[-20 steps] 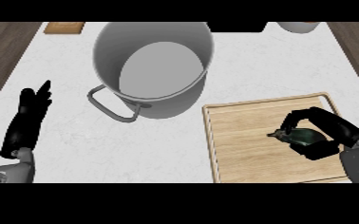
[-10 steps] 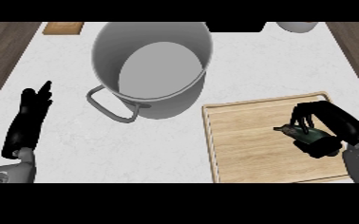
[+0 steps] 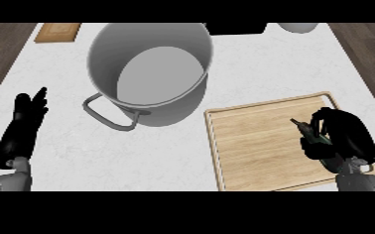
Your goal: Pick the eggplant from the tray and place it in the pot
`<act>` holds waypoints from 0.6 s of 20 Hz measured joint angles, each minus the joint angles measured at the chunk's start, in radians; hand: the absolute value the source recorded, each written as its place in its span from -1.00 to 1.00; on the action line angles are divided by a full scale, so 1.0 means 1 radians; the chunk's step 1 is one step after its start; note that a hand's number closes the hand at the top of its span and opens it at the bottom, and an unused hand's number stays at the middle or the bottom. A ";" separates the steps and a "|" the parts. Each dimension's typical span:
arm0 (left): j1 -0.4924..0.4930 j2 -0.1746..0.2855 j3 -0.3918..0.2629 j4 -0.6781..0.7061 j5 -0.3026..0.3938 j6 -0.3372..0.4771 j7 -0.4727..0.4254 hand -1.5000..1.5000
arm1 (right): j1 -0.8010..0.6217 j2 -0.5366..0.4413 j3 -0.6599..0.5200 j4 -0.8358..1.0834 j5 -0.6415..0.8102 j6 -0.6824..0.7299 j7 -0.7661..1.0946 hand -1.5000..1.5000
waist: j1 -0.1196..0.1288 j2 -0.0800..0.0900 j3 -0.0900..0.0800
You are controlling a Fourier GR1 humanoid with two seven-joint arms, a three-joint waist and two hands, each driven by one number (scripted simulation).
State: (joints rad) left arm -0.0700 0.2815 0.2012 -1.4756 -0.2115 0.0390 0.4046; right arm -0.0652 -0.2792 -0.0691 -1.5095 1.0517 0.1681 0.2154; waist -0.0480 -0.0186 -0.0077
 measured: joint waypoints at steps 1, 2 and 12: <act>0.006 -0.001 -0.001 -0.001 -0.004 0.003 -0.003 0.00 | 0.009 0.024 0.016 -0.054 0.032 -0.016 0.054 1.00 | 0.000 -0.001 0.000; 0.005 -0.003 -0.003 -0.002 -0.004 0.003 -0.004 0.00 | 0.020 0.052 0.037 -0.112 0.061 -0.027 0.104 1.00 | 0.000 -0.001 0.001; 0.001 -0.010 -0.016 -0.013 -0.003 -0.009 0.000 0.00 | -0.055 0.234 0.308 -0.644 0.317 -0.052 0.388 1.00 | 0.030 0.005 0.004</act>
State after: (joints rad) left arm -0.0689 0.2713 0.1855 -1.4881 -0.2140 0.0302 0.4041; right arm -0.1197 -0.0448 0.2387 -2.1538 1.3684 0.1161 0.6033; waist -0.0183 -0.0133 -0.0033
